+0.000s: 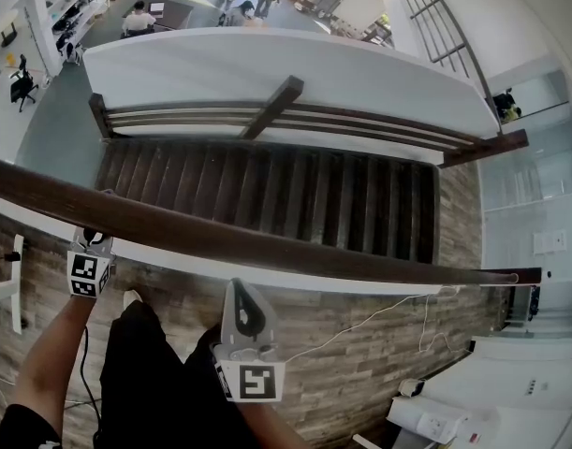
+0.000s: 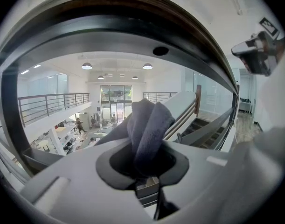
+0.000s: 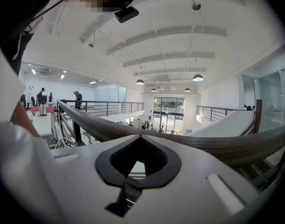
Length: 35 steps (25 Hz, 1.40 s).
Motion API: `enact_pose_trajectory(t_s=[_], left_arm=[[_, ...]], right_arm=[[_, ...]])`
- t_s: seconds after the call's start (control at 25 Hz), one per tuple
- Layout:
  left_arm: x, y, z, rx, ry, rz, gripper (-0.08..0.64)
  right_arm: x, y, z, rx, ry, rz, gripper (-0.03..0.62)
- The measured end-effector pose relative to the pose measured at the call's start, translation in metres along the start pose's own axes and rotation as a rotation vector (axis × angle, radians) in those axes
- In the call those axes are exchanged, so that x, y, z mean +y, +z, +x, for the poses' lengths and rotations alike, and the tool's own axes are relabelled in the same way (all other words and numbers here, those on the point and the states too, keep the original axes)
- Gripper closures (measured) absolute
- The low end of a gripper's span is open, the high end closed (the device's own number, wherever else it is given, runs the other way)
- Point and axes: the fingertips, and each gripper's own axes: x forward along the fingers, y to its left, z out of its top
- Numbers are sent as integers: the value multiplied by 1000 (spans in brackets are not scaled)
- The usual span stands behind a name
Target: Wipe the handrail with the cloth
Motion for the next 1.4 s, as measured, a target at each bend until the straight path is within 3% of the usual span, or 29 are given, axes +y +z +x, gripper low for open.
enact_pose_trajectory(t_s=[0.44, 1.0, 1.4], left_arm=[[-30, 3, 1, 4, -38, -7, 503], [-49, 8, 16, 20, -31, 11, 503], [-64, 9, 19, 42, -49, -48, 503]], right_arm=[[-11, -1, -16, -14, -43, 38, 591], [-37, -2, -28, -9, -63, 45, 591], [-48, -5, -36, -5, -46, 46, 591]])
